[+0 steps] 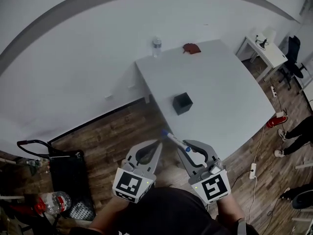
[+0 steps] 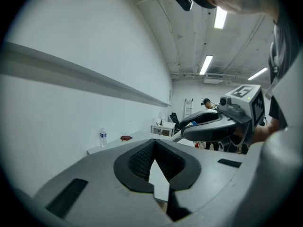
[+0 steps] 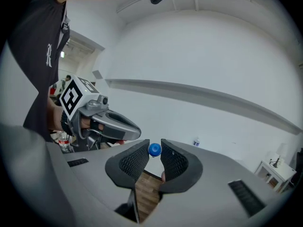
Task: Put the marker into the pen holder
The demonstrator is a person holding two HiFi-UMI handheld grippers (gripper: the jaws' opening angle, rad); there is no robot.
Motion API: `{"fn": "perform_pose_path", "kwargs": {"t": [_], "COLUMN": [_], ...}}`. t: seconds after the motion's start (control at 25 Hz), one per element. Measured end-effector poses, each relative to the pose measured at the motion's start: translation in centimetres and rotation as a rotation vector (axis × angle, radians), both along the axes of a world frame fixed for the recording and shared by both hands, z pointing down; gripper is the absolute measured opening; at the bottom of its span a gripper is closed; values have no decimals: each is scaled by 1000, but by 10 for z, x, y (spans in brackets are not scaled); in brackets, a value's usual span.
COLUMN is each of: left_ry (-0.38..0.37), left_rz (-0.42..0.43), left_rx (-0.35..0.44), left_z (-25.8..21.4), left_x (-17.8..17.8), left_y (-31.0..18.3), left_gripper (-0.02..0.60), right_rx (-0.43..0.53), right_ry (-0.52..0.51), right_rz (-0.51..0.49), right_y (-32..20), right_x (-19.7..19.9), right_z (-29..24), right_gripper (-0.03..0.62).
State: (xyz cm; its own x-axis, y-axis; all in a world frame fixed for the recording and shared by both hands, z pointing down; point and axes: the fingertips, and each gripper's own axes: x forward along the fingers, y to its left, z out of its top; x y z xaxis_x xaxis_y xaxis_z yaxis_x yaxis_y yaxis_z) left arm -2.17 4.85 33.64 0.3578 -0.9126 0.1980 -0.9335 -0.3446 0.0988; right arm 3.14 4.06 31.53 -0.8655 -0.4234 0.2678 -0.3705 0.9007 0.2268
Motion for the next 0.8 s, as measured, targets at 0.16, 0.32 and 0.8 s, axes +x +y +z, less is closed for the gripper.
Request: {"fn": "perform_pose_path", "kwargs": {"t": [0.16, 0.32, 0.8], "left_ry": [11, 28, 47], "left_rz": [66, 132, 280], "left_rx": [-12, -21, -60], "left_z": [9, 19, 46], "left_x": [-26, -40, -28], "left_y": [-30, -55, -126], "left_gripper": [6, 6, 6], "right_rx": [-20, -46, -112], "right_ry": [19, 34, 93], "right_rz": [76, 164, 340], "right_y": [-28, -53, -120], "right_x": [-23, -37, -24], "right_z": [6, 13, 42], "right_gripper": [80, 80, 80]}}
